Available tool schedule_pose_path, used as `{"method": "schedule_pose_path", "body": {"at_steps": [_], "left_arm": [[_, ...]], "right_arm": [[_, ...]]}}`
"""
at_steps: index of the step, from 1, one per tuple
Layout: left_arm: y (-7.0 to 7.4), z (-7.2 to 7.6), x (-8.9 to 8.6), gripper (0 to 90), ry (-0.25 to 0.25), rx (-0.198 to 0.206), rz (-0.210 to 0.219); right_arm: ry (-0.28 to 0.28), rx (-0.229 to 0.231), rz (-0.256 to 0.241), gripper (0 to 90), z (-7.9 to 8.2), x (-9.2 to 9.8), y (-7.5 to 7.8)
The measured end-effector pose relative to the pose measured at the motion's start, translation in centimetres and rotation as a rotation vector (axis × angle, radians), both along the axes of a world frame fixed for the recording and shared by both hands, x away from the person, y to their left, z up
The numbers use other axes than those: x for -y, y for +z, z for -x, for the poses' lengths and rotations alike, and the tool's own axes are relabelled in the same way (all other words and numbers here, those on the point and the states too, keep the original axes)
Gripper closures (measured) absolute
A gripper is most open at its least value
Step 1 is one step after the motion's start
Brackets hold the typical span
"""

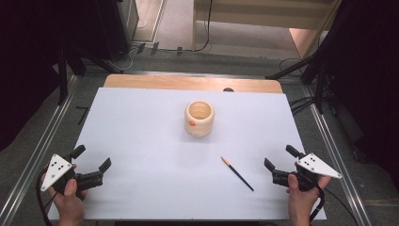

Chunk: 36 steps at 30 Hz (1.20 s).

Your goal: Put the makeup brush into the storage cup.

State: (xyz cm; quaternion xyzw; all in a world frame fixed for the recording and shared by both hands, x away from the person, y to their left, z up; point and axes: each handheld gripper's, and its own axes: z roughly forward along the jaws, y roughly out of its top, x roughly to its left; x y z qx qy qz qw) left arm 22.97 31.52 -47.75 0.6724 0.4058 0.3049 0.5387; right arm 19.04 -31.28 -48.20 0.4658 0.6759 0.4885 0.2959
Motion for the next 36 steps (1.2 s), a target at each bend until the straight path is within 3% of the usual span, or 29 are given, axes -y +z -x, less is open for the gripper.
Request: {"method": "schedule_pose_path", "body": {"at_steps": [7,9,14,19,33,36], "left_arm": [[0.0,0.0,0.0,0.0,0.001,-0.001,0.002],[-0.1,0.0,0.2,0.0,-0.005,-0.003,0.000],[-0.1,0.0,0.5,0.0,-0.012,-0.001,-0.019],[-0.1,0.0,0.5,0.0,-0.013,-0.001,-0.017],[-0.1,-0.1,0.6,0.0,-0.010,-0.003,-0.017],[-0.1,-0.1,0.5,0.0,-0.011,-0.002,-0.017]], "right_arm": [[0.034,-0.063,0.099,11.2,-0.3,-1.3,1.4],[0.037,-0.087,0.110,14.7,-0.4,-1.6,1.6],[0.095,-0.157,0.124,14.4,-1.0,-2.4,2.2],[0.114,-0.230,0.167,14.5,-1.6,-3.4,2.7],[0.180,-0.429,0.314,15.4,-4.0,-6.2,2.7],[0.183,-0.453,0.342,15.9,-4.3,-7.0,2.6]]}}
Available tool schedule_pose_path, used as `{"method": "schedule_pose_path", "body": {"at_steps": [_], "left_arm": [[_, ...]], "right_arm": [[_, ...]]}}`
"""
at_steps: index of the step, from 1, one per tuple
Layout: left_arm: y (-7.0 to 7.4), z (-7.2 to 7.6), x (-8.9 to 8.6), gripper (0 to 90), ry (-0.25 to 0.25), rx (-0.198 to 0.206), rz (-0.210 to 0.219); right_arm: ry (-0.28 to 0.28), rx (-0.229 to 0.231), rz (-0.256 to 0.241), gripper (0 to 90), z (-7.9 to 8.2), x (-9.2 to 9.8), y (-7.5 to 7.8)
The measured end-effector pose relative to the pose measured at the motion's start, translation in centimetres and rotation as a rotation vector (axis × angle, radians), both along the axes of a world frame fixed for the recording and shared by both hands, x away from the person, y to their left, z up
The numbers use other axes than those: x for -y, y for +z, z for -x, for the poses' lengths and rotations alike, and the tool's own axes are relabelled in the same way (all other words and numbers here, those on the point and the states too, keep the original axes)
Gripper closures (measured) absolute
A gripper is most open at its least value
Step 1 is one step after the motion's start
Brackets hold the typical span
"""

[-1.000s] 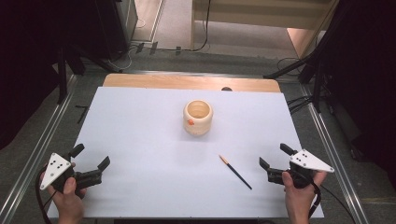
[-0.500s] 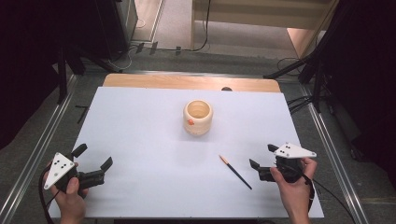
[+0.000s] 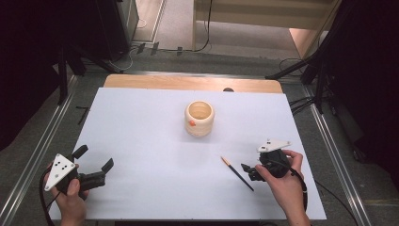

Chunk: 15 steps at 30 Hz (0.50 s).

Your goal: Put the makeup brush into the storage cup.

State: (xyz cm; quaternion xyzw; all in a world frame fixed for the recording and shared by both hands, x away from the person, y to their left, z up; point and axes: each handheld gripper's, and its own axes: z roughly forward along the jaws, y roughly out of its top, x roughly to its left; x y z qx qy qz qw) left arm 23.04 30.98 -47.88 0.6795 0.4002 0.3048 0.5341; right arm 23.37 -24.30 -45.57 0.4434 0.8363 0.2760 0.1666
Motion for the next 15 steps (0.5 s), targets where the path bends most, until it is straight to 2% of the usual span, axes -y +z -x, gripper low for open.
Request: {"method": "schedule_pose_path", "body": {"at_steps": [6,10,15], "left_arm": [[0.0,0.0,0.0,0.0,0.001,0.001,-0.001],[0.0,0.0,0.0,0.0,0.000,0.002,-0.003],[0.0,0.0,-0.1,0.0,0.000,0.002,-0.002]], "right_arm": [[0.037,-0.055,0.048,17.4,-0.8,-1.2,0.1],[0.057,-0.125,0.093,17.4,-1.4,-2.1,0.0],[0.069,-0.175,0.138,18.2,-1.9,-3.0,-0.4]]}}
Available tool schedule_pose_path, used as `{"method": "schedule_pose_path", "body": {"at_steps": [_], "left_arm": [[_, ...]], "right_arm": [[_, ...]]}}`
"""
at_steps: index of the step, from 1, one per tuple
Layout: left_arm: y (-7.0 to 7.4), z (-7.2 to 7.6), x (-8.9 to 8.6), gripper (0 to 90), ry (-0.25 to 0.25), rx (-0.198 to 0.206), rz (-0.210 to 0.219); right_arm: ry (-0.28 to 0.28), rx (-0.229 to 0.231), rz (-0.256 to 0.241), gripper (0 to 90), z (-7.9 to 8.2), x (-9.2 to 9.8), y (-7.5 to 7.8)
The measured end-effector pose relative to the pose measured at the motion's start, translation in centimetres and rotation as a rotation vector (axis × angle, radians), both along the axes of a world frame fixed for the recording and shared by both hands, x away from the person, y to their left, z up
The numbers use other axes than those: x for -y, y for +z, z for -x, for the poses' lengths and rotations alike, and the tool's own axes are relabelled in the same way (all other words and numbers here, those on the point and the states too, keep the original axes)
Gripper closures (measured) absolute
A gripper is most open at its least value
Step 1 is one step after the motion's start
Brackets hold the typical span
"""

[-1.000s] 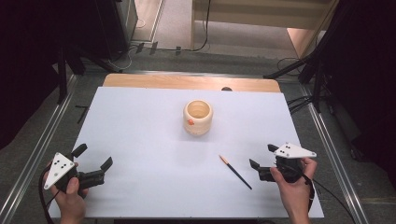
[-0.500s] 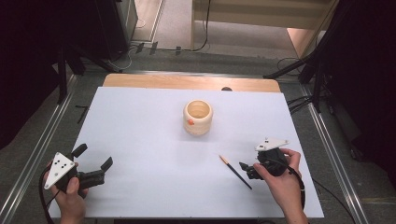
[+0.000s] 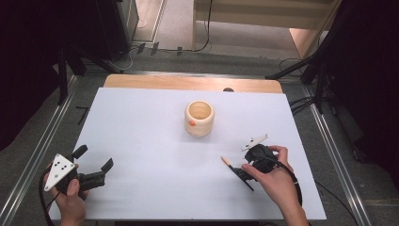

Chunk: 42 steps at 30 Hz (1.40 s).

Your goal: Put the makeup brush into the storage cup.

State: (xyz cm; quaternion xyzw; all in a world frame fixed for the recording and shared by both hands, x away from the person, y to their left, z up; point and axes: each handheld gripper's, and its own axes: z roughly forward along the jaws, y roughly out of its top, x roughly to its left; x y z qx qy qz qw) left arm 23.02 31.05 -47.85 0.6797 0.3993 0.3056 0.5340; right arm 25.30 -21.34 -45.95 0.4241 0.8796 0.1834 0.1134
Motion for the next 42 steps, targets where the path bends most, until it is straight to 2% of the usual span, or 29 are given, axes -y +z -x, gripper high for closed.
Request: {"method": "schedule_pose_path", "body": {"at_steps": [2,5,6,9,10,15,17,23,28,32,34,35,36,38,40,42], "left_arm": [[0.0,0.0,0.0,0.0,0.000,-0.001,0.002],[0.0,0.0,0.0,0.0,0.001,0.000,0.002],[0.0,0.0,0.0,0.0,0.001,0.000,0.003],[0.0,0.0,0.0,0.0,0.000,0.000,0.005],[0.0,0.0,0.0,0.0,0.000,-0.001,0.002],[0.0,0.0,-0.1,0.0,0.002,-0.001,0.004],[0.0,0.0,-0.1,0.0,0.002,-0.001,0.005],[0.0,0.0,-0.1,0.0,0.001,-0.001,0.001],[0.0,0.0,-0.1,0.0,0.001,0.000,-0.001],[0.0,0.0,0.0,0.0,-0.002,0.001,0.000],[0.0,0.0,0.1,0.0,-0.001,0.000,-0.006],[0.0,0.0,0.1,0.0,-0.001,0.000,-0.006],[0.0,0.0,0.1,0.0,-0.003,0.001,-0.003],[0.0,0.0,0.1,0.0,-0.006,0.001,-0.009],[0.0,0.0,0.1,0.0,-0.006,0.002,-0.009],[0.0,-0.1,0.1,0.0,-0.008,0.002,-0.012]], "right_arm": [[0.000,0.007,0.026,20.8,-0.1,-0.3,0.0],[-0.003,-0.001,0.040,23.4,-0.3,-0.5,-0.1],[0.000,-0.017,0.063,25.9,-0.4,-0.9,-0.1],[0.006,-0.035,0.075,28.0,-0.6,-1.2,-0.2],[0.005,-0.053,0.093,31.6,-0.7,-1.5,-0.2],[0.017,-0.120,0.141,34.8,-1.3,-2.2,-0.7],[0.025,-0.133,0.154,36.8,-1.4,-2.5,-0.9],[0.041,-0.193,0.134,56.2,-1.5,-3.0,-1.2],[0.038,-0.262,0.129,65.8,-1.7,-3.4,-1.5],[0.037,-0.271,0.149,71.2,-1.8,-3.8,-2.0],[0.037,-0.269,0.141,76.7,-1.8,-3.8,-2.0],[0.037,-0.269,0.141,76.7,-1.8,-3.8,-2.0],[0.033,-0.271,0.145,82.8,-1.9,-3.9,-2.0],[0.039,-0.270,0.160,84.0,-1.9,-4.2,-2.0],[0.003,-0.278,0.171,84.2,-1.9,-4.5,-1.9],[0.002,-0.279,0.174,84.2,-1.9,-4.5,-1.9]]}}
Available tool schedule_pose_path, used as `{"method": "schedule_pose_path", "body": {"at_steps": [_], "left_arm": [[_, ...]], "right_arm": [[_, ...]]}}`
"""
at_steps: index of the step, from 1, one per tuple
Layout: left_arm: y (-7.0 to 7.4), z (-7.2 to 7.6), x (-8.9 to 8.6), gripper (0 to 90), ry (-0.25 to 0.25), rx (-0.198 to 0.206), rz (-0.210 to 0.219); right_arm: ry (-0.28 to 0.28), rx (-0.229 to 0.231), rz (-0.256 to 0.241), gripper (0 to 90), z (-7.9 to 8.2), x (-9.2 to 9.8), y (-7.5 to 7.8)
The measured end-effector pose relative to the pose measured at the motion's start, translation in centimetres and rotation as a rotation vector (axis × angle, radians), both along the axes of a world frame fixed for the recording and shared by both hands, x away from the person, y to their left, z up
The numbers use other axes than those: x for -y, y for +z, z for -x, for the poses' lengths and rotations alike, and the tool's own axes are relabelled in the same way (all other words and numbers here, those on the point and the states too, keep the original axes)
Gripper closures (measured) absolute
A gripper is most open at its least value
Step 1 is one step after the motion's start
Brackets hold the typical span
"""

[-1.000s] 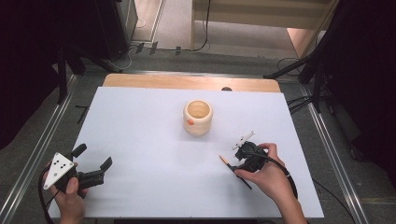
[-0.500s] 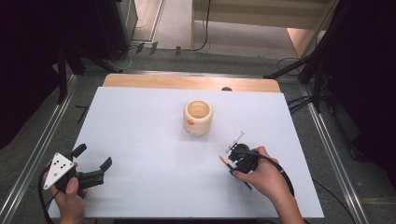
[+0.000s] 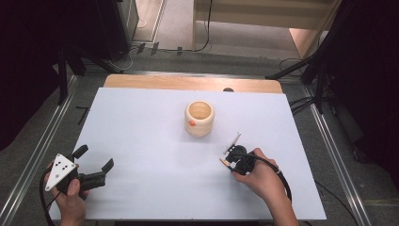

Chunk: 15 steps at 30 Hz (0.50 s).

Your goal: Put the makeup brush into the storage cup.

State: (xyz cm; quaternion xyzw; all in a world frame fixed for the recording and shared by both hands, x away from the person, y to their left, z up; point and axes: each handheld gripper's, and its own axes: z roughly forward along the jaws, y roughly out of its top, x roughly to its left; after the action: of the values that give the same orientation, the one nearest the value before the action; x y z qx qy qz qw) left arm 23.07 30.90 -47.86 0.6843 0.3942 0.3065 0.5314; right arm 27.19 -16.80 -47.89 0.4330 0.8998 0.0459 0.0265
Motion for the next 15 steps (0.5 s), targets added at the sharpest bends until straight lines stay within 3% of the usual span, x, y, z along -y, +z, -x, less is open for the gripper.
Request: {"method": "schedule_pose_path", "body": {"at_steps": [8,11,15], "left_arm": [[0.0,-0.1,-0.1,0.0,-0.001,-0.002,-0.010],[0.0,-0.2,-0.2,0.0,0.000,-0.004,-0.009],[-0.1,-0.2,-0.2,0.0,0.002,-0.006,-0.006]], "right_arm": [[-0.017,-0.006,-0.048,84.2,0.0,0.7,0.0],[-0.013,0.009,-0.091,84.2,0.0,1.3,-0.1],[-0.024,0.041,-0.115,84.2,0.1,1.7,0.3]]}}
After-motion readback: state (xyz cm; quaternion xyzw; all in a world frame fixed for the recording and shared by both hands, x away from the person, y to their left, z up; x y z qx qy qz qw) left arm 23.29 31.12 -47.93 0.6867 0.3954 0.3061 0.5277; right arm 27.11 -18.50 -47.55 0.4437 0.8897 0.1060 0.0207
